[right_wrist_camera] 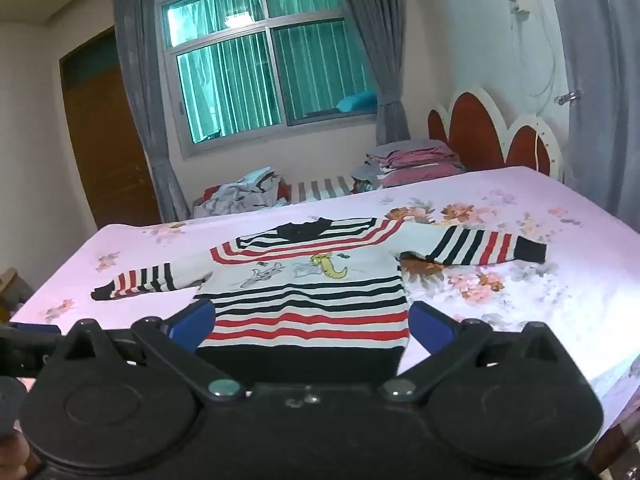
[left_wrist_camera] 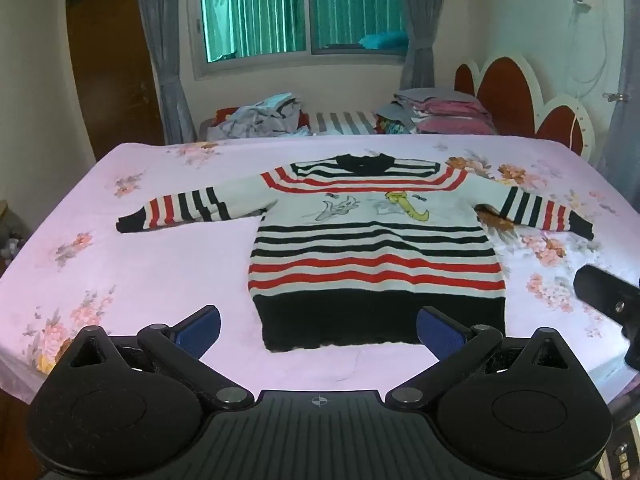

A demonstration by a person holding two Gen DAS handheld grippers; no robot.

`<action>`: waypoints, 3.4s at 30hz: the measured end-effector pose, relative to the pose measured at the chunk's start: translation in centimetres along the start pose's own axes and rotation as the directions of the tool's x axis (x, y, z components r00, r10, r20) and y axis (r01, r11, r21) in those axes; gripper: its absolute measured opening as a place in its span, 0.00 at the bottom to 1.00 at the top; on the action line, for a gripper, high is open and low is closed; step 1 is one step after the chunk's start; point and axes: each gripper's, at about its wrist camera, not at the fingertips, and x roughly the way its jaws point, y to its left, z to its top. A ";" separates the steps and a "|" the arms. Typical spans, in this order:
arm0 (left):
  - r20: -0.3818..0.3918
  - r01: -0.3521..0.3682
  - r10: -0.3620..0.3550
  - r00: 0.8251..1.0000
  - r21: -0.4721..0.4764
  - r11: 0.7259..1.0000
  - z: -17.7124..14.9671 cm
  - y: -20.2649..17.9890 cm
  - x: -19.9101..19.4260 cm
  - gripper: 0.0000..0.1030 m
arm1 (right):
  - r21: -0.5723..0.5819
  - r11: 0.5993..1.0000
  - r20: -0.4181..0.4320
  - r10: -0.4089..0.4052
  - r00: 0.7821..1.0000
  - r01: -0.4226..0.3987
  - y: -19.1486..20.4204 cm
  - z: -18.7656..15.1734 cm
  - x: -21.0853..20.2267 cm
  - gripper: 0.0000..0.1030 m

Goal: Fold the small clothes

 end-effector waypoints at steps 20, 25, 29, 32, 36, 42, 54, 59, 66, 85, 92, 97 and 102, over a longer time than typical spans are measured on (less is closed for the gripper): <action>0.008 0.000 0.000 1.000 0.014 1.000 0.4 -0.7 -0.2 1.00 | -0.012 1.000 -0.011 -0.005 1.000 0.005 -0.6 0.0 -0.1 1.00; 0.005 -0.001 0.001 1.000 0.018 1.000 0.5 -1.0 -0.1 1.00 | -0.003 1.000 -0.014 -0.004 1.000 0.004 -0.8 0.0 0.0 1.00; 0.007 0.000 0.000 1.000 0.019 1.000 0.5 -1.2 -0.1 1.00 | 0.003 1.000 -0.011 -0.005 1.000 0.005 -0.8 0.0 -0.1 1.00; 0.007 0.001 -0.001 1.000 0.020 1.000 0.5 -1.4 -0.1 1.00 | 0.005 1.000 -0.011 -0.006 1.000 0.006 -0.8 0.0 -0.1 1.00; 0.006 0.001 -0.001 1.000 0.020 1.000 0.5 -1.4 0.0 1.00 | 0.005 1.000 -0.011 -0.005 1.000 0.005 -1.0 0.0 -0.1 1.00; 0.005 0.001 -0.001 1.000 0.017 1.000 0.6 -1.5 0.1 1.00 | 0.005 1.000 -0.011 -0.004 1.000 0.004 -1.0 0.0 -0.1 1.00; -0.001 0.002 -0.002 1.000 0.017 1.000 0.6 -1.7 0.2 1.00 | 0.008 1.000 -0.012 -0.003 1.000 0.003 -1.0 0.0 -0.1 1.00; -0.001 0.002 -0.002 1.000 0.016 1.000 0.6 -1.8 0.3 1.00 | 0.007 1.000 -0.011 -0.003 1.000 0.003 -1.1 0.0 -0.1 1.00; -0.002 0.000 0.000 1.000 0.015 1.000 0.7 -1.9 0.4 1.00 | 0.007 1.000 -0.011 -0.004 1.000 0.004 -1.0 0.0 0.0 1.00; -0.019 0.002 -0.002 1.000 0.015 1.000 1.1 -1.6 1.7 1.00 | 0.020 1.000 -0.035 -0.012 0.999 0.013 -0.9 0.1 1.8 1.00; -0.035 -0.002 0.002 0.999 0.012 1.000 2.1 -0.9 3.6 1.00 | 0.030 0.999 -0.047 -0.019 0.999 0.021 -0.9 0.2 3.3 1.00; -0.052 -0.004 0.005 0.999 0.014 1.000 3.0 -0.4 5.8 1.00 | 0.035 0.999 -0.056 -0.034 0.998 0.036 -0.9 0.3 4.9 1.00; -0.067 0.006 -0.004 0.998 0.020 1.000 4.3 0.3 8.5 1.00 | 0.058 0.996 -0.073 -0.057 0.996 0.061 -1.0 0.7 7.2 1.00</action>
